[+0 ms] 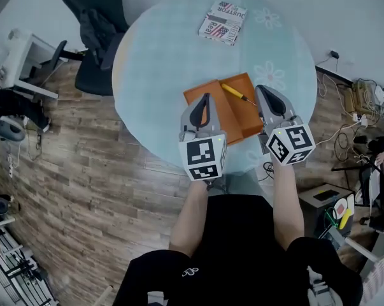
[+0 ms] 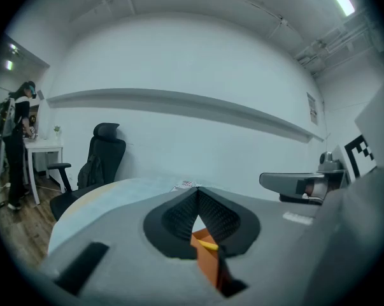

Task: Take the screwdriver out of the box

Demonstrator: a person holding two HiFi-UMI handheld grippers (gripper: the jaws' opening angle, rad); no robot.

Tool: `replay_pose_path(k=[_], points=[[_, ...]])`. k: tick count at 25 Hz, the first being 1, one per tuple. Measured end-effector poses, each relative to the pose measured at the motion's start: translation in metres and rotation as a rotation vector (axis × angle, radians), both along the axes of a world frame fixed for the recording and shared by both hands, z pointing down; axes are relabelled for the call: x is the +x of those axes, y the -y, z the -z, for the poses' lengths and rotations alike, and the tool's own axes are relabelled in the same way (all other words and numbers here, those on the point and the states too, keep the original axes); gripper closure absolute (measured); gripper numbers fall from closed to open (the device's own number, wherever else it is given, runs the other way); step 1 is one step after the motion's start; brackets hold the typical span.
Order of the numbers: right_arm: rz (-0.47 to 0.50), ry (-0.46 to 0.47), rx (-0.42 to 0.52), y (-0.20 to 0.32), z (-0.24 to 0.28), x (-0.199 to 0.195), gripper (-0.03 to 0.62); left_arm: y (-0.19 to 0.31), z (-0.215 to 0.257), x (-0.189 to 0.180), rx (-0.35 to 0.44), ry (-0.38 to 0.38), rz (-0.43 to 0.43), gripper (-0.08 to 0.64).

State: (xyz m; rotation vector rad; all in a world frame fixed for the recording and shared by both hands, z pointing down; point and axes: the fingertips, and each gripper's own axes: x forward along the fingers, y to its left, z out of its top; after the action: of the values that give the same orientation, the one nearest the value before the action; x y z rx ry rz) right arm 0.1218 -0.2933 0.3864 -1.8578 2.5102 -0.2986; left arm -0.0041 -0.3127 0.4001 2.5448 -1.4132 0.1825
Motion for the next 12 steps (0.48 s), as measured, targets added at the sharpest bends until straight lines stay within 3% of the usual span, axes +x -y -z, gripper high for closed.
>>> replay_pose_path(k=[4, 9, 12], points=[[0.019, -0.043, -0.033, 0.010, -0.008, 0.000, 0.580, 0.008, 0.008, 0.006, 0.018, -0.019, -0.005, 0.557], [0.003, -0.130, -0.157, 0.033, -0.044, 0.009, 0.580, 0.019, -0.009, 0.014, -0.027, -0.016, -0.021, 0.557], [0.089, -0.213, -0.232, 0.054, -0.064, 0.005, 0.517, 0.025, -0.014, 0.017, -0.052, -0.048, -0.028, 0.557]])
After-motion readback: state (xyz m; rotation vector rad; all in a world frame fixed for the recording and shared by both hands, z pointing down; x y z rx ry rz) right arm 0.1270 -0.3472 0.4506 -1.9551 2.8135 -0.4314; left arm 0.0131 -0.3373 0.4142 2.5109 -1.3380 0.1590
